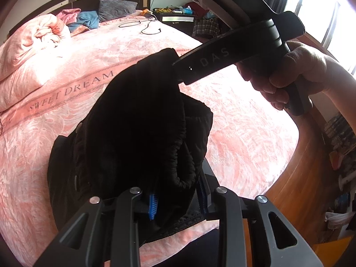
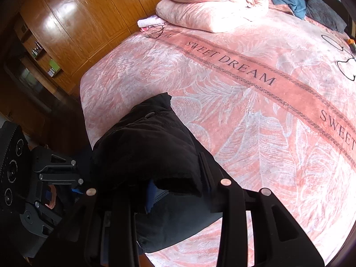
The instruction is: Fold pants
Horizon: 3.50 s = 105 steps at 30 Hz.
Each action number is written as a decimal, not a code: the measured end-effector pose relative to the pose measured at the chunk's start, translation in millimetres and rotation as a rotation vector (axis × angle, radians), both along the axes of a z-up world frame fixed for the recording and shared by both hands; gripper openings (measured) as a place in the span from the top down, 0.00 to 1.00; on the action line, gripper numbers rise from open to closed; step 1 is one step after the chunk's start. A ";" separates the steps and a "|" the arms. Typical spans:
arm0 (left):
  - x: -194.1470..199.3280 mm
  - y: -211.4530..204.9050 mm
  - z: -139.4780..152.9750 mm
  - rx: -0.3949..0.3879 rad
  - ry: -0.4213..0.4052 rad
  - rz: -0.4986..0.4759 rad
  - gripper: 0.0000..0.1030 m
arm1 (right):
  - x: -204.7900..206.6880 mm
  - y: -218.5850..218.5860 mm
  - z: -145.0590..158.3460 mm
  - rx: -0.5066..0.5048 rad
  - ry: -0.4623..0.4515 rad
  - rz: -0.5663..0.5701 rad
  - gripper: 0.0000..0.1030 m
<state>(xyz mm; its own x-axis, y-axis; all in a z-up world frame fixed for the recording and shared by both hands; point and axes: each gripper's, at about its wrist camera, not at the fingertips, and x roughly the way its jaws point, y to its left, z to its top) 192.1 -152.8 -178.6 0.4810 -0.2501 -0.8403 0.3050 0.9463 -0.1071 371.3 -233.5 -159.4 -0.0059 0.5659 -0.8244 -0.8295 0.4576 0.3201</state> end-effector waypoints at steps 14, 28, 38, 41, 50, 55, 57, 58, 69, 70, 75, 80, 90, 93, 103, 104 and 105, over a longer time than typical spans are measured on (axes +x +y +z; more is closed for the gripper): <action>13.2 -22.6 -31.6 0.059 0.052 -0.043 0.72 | 9.8 -25.5 -40.0 0.012 0.048 -0.030 0.68; 22.9 -34.6 -58.2 0.121 0.085 -0.073 0.72 | 13.1 -41.7 -66.9 0.021 0.083 -0.053 0.68; 26.8 -40.6 -72.2 0.154 0.103 -0.089 0.72 | 13.6 -50.9 -81.9 0.031 0.110 -0.084 0.66; 26.9 -41.9 -75.0 0.167 0.105 -0.096 0.72 | 13.0 -53.6 -85.5 0.040 0.118 -0.103 0.66; 14.0 -25.0 -63.3 0.000 0.109 -0.156 0.47 | 4.4 -81.4 -82.3 0.072 0.141 -0.278 0.66; -8.6 35.3 -26.3 -0.168 0.038 -0.094 0.23 | -10.8 -111.9 -47.7 0.167 0.092 -0.446 0.66; -11.2 61.9 -17.7 -0.194 0.012 -0.042 0.23 | -20.0 -108.3 -31.1 0.249 0.071 -0.463 0.62; -12.3 76.3 -15.1 -0.197 -0.006 -0.006 0.22 | -22.9 -102.0 -26.4 0.277 0.071 -0.464 0.59; 1.9 176.4 -69.0 -0.082 0.098 0.282 0.16 | -25.4 -70.8 -113.0 0.225 0.259 -0.609 0.70; 2.4 176.7 -70.1 -0.070 0.097 0.279 0.16 | -30.0 -72.5 -113.2 0.223 0.261 -0.622 0.70; -10.5 176.8 -60.4 -0.104 0.060 0.274 0.16 | -79.0 -92.3 -64.4 0.354 0.182 -0.702 0.58; -16.2 182.6 -62.6 -0.105 0.068 0.295 0.16 | -125.0 -87.5 -64.3 0.365 0.191 -0.711 0.58; -20.1 199.9 -67.4 -0.143 0.077 0.278 0.12 | -146.4 -111.3 -104.9 0.285 0.262 -0.843 0.73; -25.9 217.3 -61.9 -0.163 0.061 0.299 0.11 | -150.0 -113.8 -85.8 0.245 0.199 -0.875 0.40; -35.2 261.8 -74.3 -0.197 0.108 0.398 0.11 | -131.3 -128.8 -133.3 0.348 0.413 -0.989 0.79; -34.4 264.3 -75.4 -0.197 0.110 0.405 0.11 | -134.1 -135.1 -134.8 0.377 0.433 -1.007 0.80; -32.9 266.6 -77.0 -0.198 0.113 0.409 0.11 | -136.3 -140.9 -140.3 0.374 0.449 -1.032 0.80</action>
<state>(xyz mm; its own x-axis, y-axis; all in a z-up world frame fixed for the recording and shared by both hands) 159.2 113.8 -255.7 0.4818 -0.2193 -0.8484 -0.1132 0.9445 -0.3084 235.0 -374.4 -299.6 0.3481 0.6779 -0.6476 0.0983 0.6606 0.7443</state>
